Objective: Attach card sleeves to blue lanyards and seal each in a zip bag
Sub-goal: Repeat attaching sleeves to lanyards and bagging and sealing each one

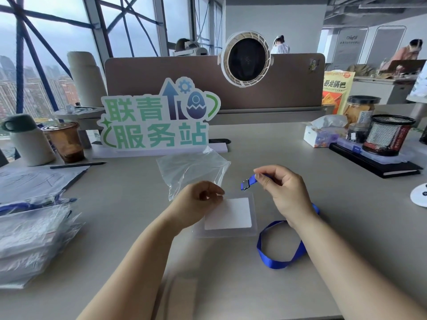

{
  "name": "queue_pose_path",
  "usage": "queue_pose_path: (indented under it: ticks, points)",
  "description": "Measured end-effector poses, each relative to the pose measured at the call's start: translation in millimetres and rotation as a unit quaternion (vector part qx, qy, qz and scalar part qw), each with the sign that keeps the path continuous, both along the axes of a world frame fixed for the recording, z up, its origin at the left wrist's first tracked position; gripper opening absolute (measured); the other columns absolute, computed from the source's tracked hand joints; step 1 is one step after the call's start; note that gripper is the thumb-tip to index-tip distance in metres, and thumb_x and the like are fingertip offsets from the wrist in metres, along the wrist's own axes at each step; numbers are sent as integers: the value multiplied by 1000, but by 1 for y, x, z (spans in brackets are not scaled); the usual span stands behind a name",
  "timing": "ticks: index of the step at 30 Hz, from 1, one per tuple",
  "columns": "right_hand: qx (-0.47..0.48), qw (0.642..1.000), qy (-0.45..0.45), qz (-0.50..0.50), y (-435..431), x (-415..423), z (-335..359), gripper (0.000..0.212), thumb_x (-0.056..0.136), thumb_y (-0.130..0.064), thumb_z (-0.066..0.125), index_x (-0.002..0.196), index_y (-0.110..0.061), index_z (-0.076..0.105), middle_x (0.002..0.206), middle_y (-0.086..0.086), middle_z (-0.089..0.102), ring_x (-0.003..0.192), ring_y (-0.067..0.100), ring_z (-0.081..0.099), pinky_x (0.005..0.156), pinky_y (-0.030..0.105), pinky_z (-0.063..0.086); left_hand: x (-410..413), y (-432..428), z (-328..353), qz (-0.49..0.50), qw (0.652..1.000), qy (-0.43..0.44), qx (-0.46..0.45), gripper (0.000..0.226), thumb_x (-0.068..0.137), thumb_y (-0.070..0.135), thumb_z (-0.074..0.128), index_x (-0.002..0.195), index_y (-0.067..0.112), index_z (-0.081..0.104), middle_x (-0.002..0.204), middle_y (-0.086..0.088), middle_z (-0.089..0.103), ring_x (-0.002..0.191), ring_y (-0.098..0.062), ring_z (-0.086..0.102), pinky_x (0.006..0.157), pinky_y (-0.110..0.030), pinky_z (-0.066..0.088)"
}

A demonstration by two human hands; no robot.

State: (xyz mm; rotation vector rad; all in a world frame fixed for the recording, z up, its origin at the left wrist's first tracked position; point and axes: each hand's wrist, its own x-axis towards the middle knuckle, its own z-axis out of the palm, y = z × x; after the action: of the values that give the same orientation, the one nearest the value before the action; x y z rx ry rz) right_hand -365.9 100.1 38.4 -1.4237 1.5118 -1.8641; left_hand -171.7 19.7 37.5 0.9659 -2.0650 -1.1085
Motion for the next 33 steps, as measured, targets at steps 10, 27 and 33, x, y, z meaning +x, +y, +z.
queue_pose_path:
  ticks: [10, 27, 33]
  points:
    - [15, 993, -36, 109, 8, 9, 7, 15, 84, 1, 62, 83, -14, 67, 70, -14, 69, 61, -4, 57, 61, 6, 41, -4, 1, 1, 96, 994, -44, -29, 25, 91, 11, 44, 106, 19, 62, 95, 5, 61, 83, -10, 55, 68, -15, 40]
    - [84, 992, 67, 65, 2, 7, -4, 17, 90, -14, 59, 92, -26, 71, 86, -1, 73, 79, 4, 64, 75, 11, 47, -3, 2, 6, 66, 984, 152, 62, 10, 79, 18, 74, 70, 18, 70, 64, 3, 62, 60, -12, 52, 59, -21, 41]
    - [199, 925, 315, 67, 5, 14, -16, 15, 92, -26, 56, 84, -21, 67, 76, -7, 61, 73, 9, 56, 73, 28, 45, -3, -6, 5, 231, 952, 199, 29, 13, 90, 16, 62, 90, 18, 75, 64, 11, 62, 55, -4, 49, 53, -20, 39]
